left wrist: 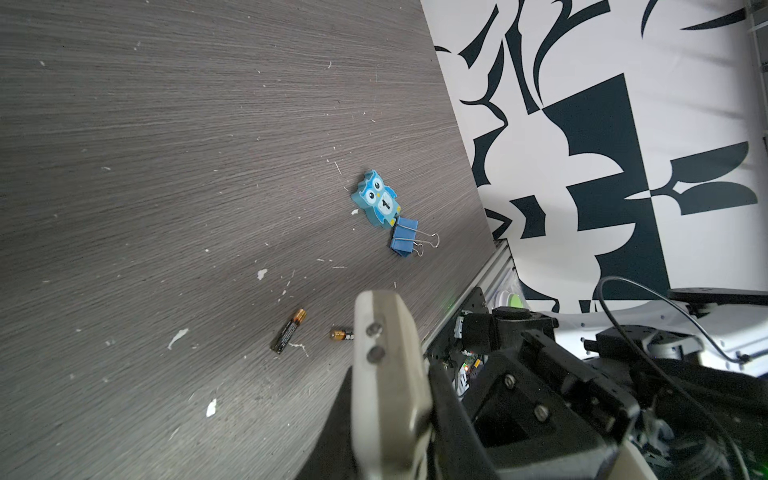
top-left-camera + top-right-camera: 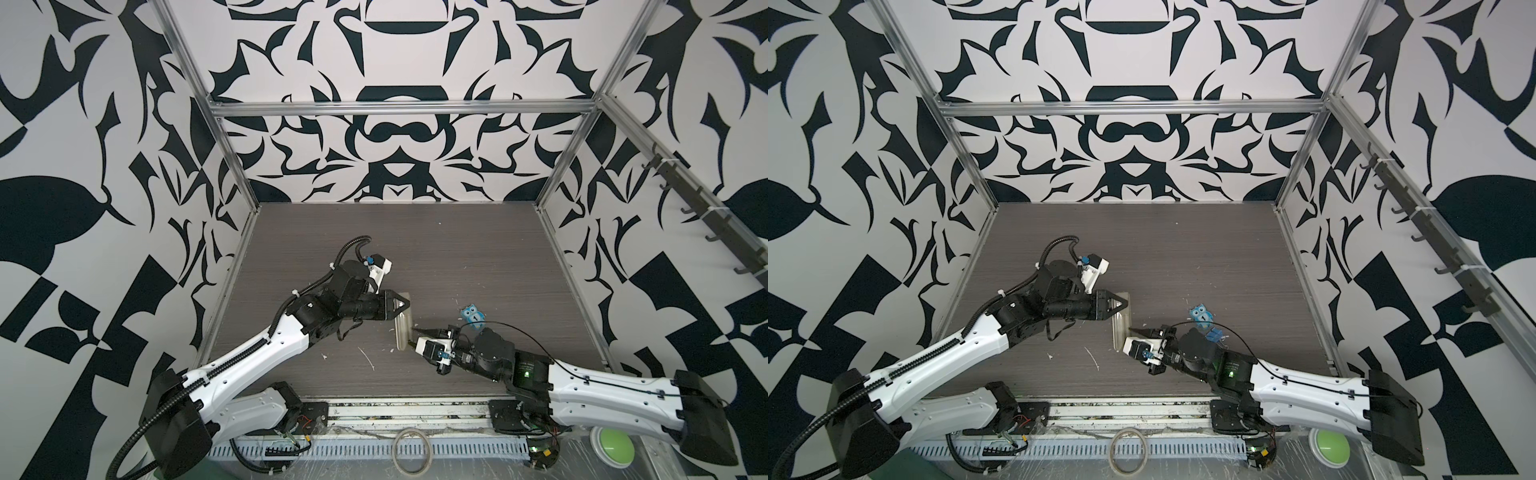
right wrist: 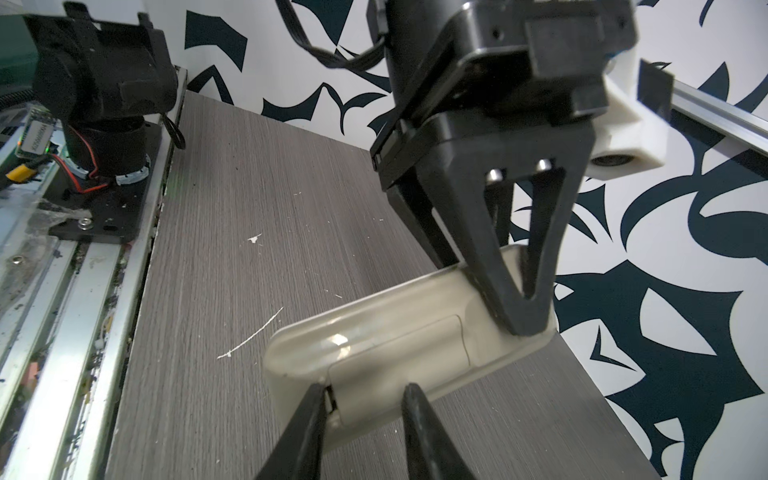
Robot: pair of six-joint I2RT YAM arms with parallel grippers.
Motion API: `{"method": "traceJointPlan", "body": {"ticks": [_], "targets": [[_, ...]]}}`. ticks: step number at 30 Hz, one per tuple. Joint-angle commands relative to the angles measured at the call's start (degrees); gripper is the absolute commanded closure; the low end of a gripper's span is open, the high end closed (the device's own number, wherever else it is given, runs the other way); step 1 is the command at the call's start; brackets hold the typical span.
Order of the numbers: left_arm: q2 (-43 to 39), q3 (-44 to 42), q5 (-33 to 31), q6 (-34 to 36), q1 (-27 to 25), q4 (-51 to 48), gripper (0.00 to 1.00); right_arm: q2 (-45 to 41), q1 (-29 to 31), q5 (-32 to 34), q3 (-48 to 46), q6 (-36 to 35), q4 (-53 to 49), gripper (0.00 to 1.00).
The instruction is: Load the batteries into the remote control
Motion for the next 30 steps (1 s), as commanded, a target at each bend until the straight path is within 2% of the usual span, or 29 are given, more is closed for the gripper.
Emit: {"method": "traceJointPlan", "body": {"ticks": [1,7,11,14,18,22,30], "targets": [[-0.2,1.0,3.1,-0.4,-0.9,-3.9,1.0,-0.3,-0.7,5.7,1.1,-0.3,3.7,0.66],[-0.1,1.5,1.9,0.3,-0.9,-5.2,1.0,-0.2,-0.7,5.6,1.0,-0.5,3.7,0.67],[-0.3,1.7,1.8,0.4,-0.9,-5.6,1.0,-1.3,-0.6,-0.4,0.3,-0.5,3.7,0.66],[-1.2,2.2,1.8,1.9,-0.3,-8.1,1.0,-2.3,-0.4,-5.9,-0.4,-0.3,3.8,0.6],[-3.9,-0.7,6.2,1.3,3.2,-6.1,1.0,-0.9,-0.2,-12.5,0.2,-0.1,3.7,0.58],[-5.9,-2.6,9.6,1.2,3.9,-4.7,1.0,0.4,0.2,-15.6,0.8,-0.3,3.5,0.59],[-6.9,-3.1,11.9,2.1,4.0,-6.0,1.0,1.7,1.0,-16.4,1.6,-0.4,4.0,0.61]]}}
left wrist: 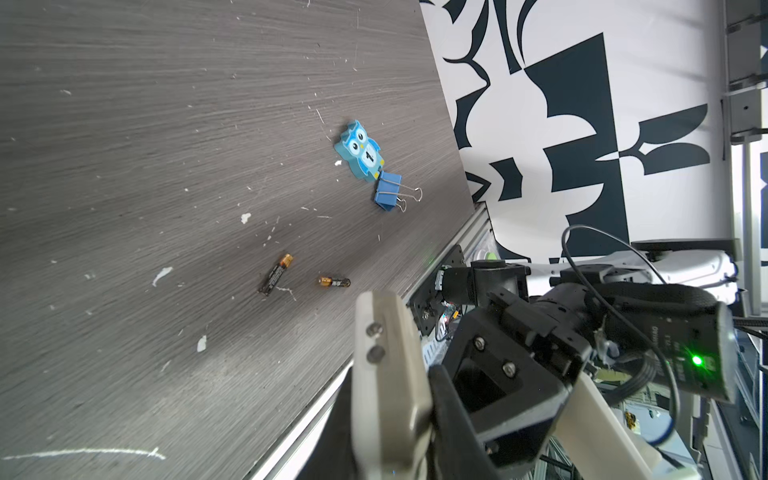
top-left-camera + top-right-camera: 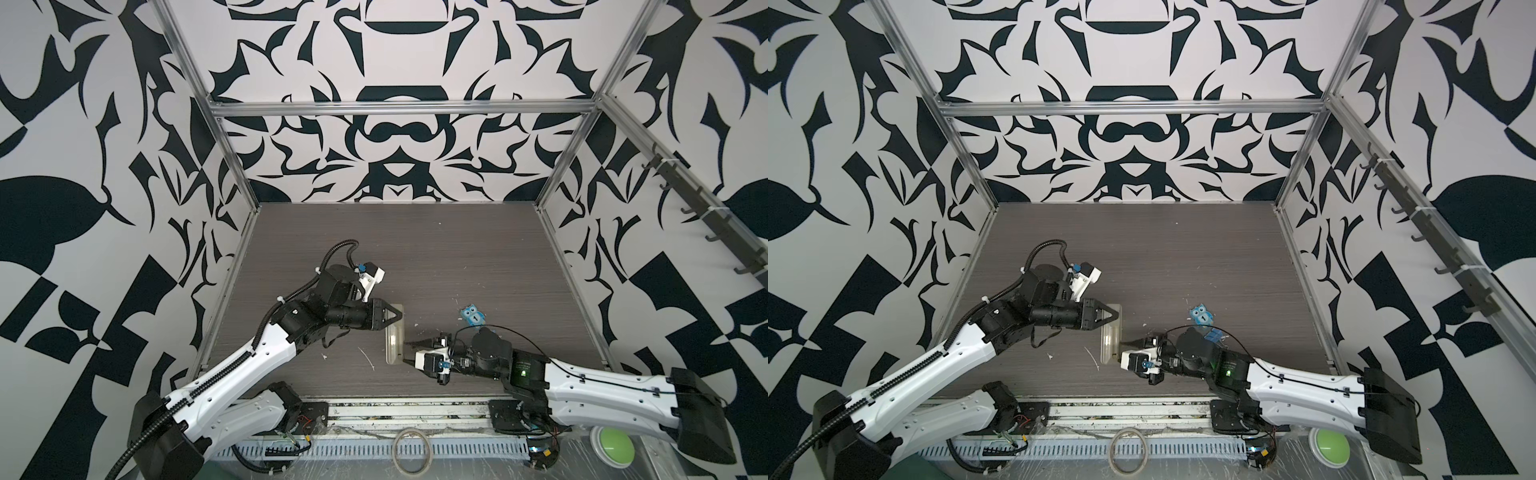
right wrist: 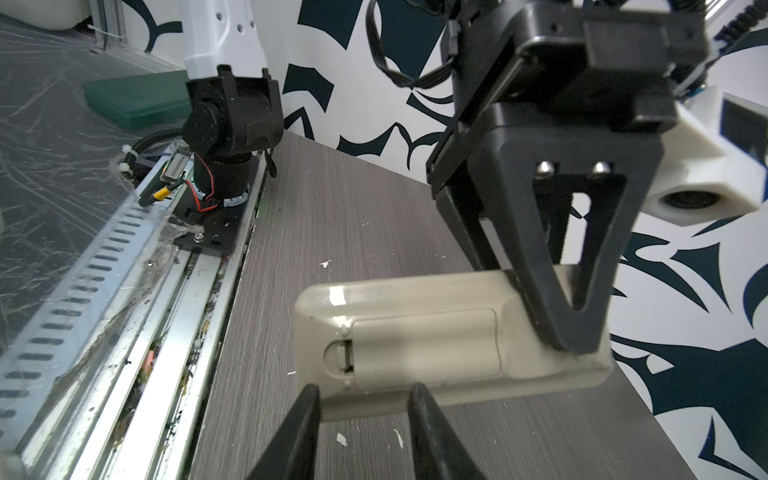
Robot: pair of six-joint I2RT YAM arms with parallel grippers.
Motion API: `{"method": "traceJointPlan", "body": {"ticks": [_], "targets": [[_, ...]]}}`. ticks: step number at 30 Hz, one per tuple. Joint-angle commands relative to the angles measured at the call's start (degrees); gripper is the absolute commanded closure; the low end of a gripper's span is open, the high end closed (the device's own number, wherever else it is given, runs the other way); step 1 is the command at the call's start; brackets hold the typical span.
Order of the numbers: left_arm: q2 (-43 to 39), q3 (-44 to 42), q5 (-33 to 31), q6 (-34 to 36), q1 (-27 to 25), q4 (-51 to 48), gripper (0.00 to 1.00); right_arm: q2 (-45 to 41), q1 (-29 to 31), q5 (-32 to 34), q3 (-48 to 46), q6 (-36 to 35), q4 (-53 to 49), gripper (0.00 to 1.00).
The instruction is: Load the batteries into the remote control
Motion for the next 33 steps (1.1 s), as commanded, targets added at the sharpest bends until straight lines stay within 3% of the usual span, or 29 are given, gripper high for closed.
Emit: {"method": "traceJointPlan", "body": {"ticks": [1,33], "targets": [[-0.8,-0.7,2.6,0.8,0.1,-0.6,1.0,0.0,0.6,-1.2,1.7,0.1,3.0,0.62],[1.9,-2.3,4.6,-1.2,0.1,3.1,1.0,0.9,4.8,4.9,1.9,-2.8,4.9,0.66]]}}
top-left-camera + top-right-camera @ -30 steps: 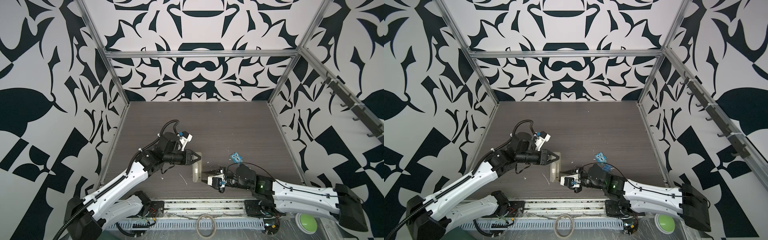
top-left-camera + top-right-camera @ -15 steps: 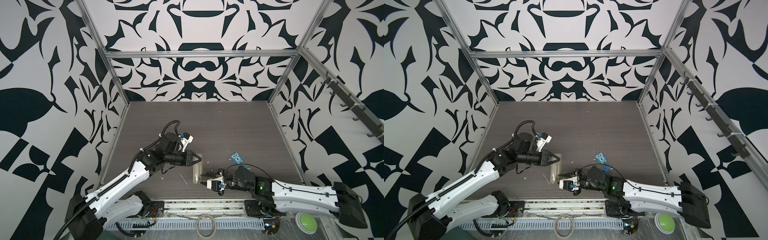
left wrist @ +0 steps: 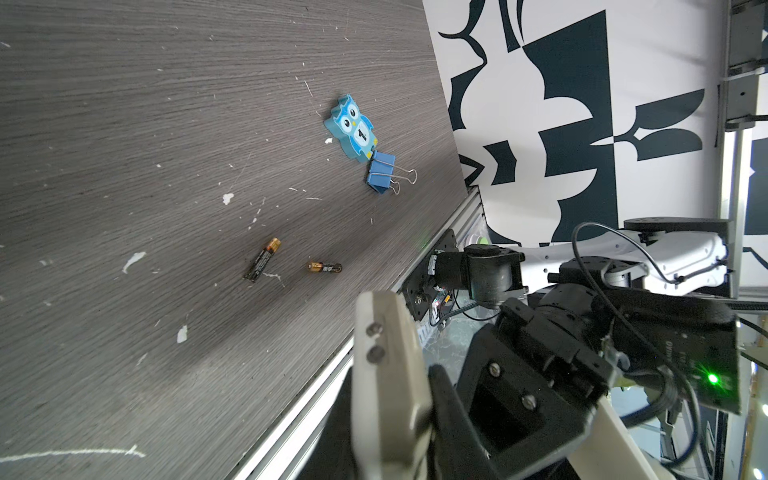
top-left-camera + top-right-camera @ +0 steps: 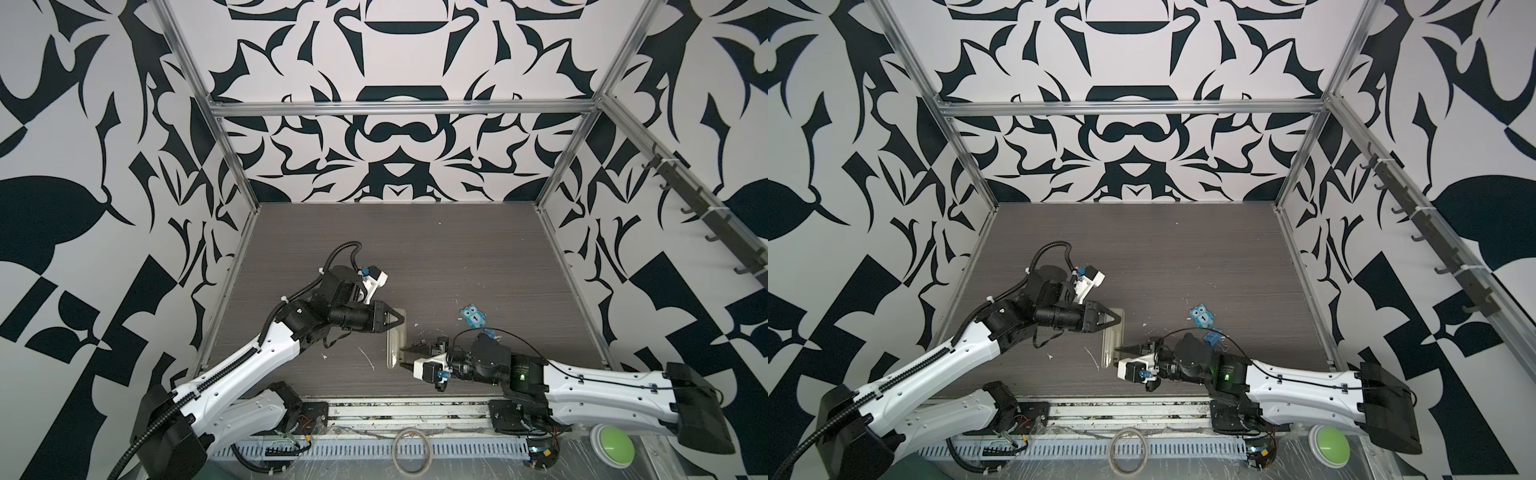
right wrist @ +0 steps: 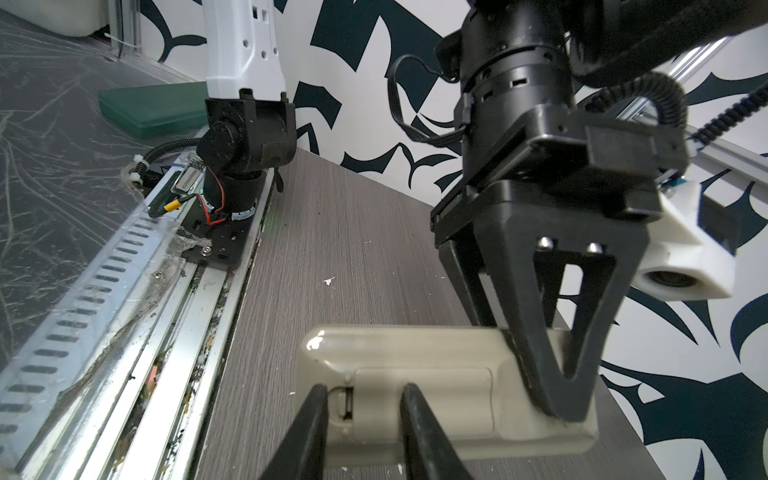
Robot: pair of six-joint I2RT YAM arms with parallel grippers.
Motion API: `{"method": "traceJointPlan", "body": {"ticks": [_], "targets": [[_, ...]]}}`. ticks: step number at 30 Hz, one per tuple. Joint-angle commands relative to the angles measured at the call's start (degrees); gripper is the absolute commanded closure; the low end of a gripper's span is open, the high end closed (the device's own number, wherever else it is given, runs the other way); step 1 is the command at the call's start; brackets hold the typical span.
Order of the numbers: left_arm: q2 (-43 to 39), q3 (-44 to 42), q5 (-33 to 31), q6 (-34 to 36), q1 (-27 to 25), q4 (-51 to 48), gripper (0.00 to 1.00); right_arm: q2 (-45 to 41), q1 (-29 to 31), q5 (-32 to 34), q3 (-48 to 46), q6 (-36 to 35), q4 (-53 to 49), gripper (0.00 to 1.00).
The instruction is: Load the batteries into the remote control
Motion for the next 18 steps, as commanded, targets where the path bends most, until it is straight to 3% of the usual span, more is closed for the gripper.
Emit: {"method": "traceJointPlan", "body": {"ticks": [1,18], "targets": [[0.3,-1.0,1.1,-0.6,0.1,1.6,1.0,0.3,0.5,1.5,1.9,-1.0,2.2,0.66],[-0.1,-1.4,2.8,-1.2,0.1,1.7,1.0,1.7,4.6,10.7,2.2,-5.5,2.6,0.69]]}}
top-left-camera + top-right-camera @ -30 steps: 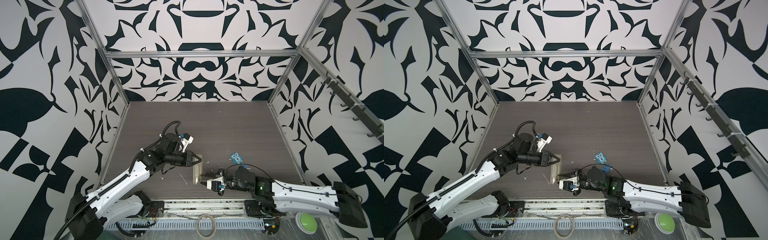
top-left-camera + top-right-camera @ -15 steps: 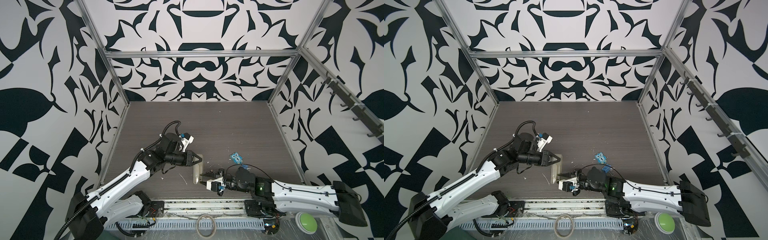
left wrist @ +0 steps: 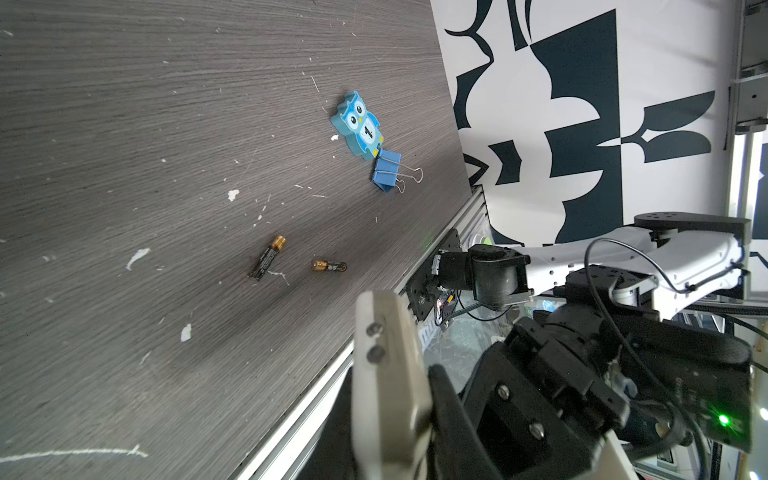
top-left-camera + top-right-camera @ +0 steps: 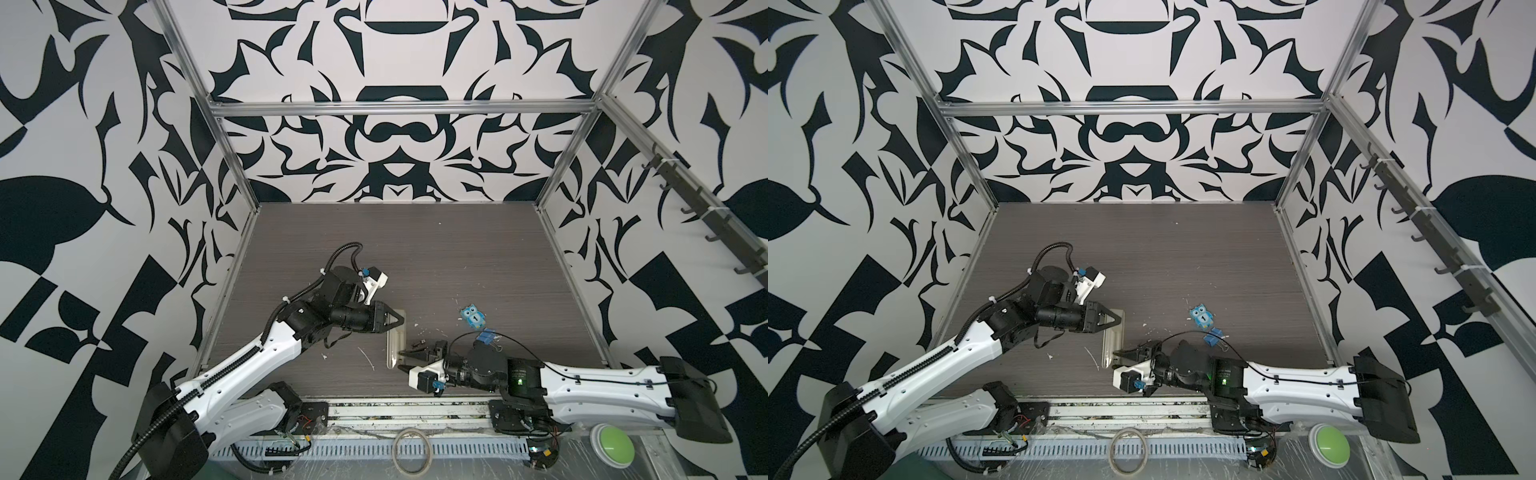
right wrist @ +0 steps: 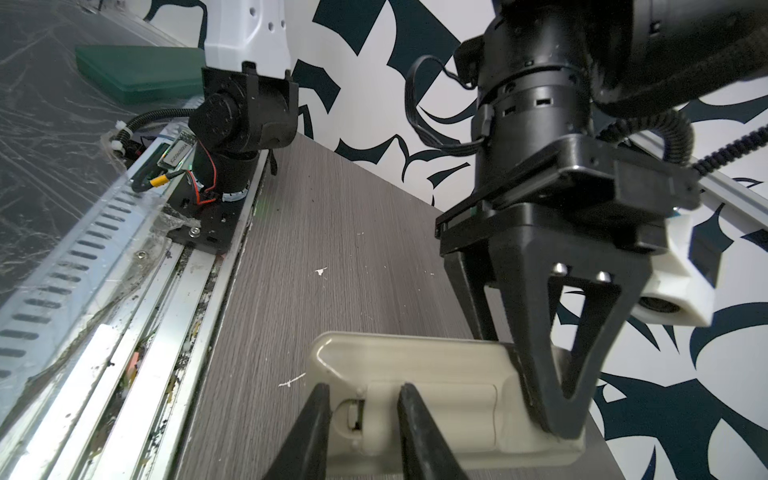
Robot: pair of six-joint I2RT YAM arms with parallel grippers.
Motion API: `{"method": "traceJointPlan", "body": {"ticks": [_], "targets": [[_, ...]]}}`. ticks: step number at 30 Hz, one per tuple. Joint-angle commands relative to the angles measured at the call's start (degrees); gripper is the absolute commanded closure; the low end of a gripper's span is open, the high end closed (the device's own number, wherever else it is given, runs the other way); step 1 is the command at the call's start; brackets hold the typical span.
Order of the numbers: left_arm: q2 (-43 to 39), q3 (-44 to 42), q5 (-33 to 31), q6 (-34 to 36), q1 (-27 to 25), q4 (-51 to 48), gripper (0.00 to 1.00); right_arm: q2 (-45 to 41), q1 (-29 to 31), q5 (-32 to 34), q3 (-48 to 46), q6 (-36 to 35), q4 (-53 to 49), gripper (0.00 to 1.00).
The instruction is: Load the batteries into the remote control
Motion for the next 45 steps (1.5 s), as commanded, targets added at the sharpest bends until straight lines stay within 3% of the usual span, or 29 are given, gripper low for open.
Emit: {"method": "traceJointPlan", "body": {"ticks": [1,28,45], "targets": [[-0.6,-0.7,2.8,-1.0,0.1,1.0,1.0,0.1,0.6,3.8,2.1,-1.5,2.0,0.69],[-0.8,-0.5,3.4,-1.3,0.1,1.1,1.0,0.9,1.1,6.4,1.8,-2.1,3.0,0.71],[0.3,-0.1,2.1,-0.2,0.1,-0.9,1.0,0.5,1.2,15.3,1.8,-2.3,5.0,0.8]]}}
